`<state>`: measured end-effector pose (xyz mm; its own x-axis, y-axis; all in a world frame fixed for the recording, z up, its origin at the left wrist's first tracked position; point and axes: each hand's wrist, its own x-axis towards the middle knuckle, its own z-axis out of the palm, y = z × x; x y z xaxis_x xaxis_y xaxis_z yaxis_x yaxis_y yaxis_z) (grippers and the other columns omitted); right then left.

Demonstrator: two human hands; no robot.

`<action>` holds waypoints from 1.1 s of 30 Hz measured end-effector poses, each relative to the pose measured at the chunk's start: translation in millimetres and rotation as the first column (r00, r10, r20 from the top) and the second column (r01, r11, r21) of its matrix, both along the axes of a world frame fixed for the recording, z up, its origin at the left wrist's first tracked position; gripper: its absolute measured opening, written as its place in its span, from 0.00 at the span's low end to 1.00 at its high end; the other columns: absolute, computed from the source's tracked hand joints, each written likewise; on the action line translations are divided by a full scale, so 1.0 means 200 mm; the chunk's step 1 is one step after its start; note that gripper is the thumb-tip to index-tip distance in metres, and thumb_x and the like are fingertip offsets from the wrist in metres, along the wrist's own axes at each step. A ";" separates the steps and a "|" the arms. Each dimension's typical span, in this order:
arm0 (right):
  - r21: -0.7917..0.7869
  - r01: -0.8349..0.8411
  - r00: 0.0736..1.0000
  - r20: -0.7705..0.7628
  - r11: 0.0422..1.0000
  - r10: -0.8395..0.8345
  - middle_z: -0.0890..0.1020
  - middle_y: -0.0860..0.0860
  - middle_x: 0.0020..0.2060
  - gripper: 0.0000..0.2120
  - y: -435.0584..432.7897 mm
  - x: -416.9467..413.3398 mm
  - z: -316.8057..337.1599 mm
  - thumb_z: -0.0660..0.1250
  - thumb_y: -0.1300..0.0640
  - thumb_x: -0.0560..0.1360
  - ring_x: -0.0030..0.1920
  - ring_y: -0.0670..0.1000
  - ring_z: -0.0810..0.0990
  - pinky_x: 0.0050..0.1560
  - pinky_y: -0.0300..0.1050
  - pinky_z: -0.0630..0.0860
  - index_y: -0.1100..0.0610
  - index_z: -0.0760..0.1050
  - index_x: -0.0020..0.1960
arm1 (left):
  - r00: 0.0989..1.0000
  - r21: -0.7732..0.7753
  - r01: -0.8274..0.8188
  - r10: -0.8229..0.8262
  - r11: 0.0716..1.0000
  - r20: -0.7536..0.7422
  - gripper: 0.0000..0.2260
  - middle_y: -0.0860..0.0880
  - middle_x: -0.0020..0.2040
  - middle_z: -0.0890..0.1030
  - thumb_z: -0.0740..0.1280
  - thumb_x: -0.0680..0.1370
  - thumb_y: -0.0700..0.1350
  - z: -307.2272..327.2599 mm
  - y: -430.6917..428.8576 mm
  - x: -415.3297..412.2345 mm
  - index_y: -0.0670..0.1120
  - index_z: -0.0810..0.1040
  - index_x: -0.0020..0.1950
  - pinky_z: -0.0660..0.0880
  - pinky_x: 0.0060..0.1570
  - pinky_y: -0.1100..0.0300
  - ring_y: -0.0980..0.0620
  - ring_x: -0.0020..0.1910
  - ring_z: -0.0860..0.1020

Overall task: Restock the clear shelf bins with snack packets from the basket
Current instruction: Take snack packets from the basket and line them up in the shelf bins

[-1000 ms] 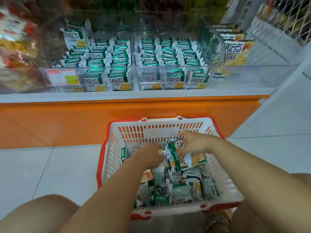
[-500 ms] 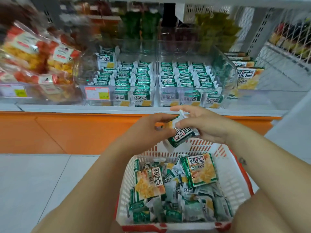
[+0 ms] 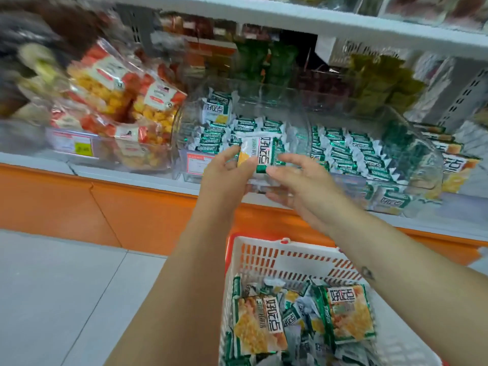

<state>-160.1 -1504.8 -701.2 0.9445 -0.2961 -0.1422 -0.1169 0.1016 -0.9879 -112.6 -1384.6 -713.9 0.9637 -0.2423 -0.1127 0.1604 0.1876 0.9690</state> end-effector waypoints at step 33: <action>-0.989 -0.068 0.980 -0.041 0.133 0.196 0.59 0.57 0.72 0.27 0.00 1.02 -0.07 0.62 0.57 0.79 0.70 0.60 0.60 0.68 0.52 0.63 0.50 0.57 0.76 | 0.896 0.127 -0.429 0.439 0.894 -0.066 0.28 0.49 0.75 0.56 0.63 0.77 0.44 -0.10 0.11 0.25 0.54 0.58 0.76 0.65 0.65 0.47 0.45 0.72 0.61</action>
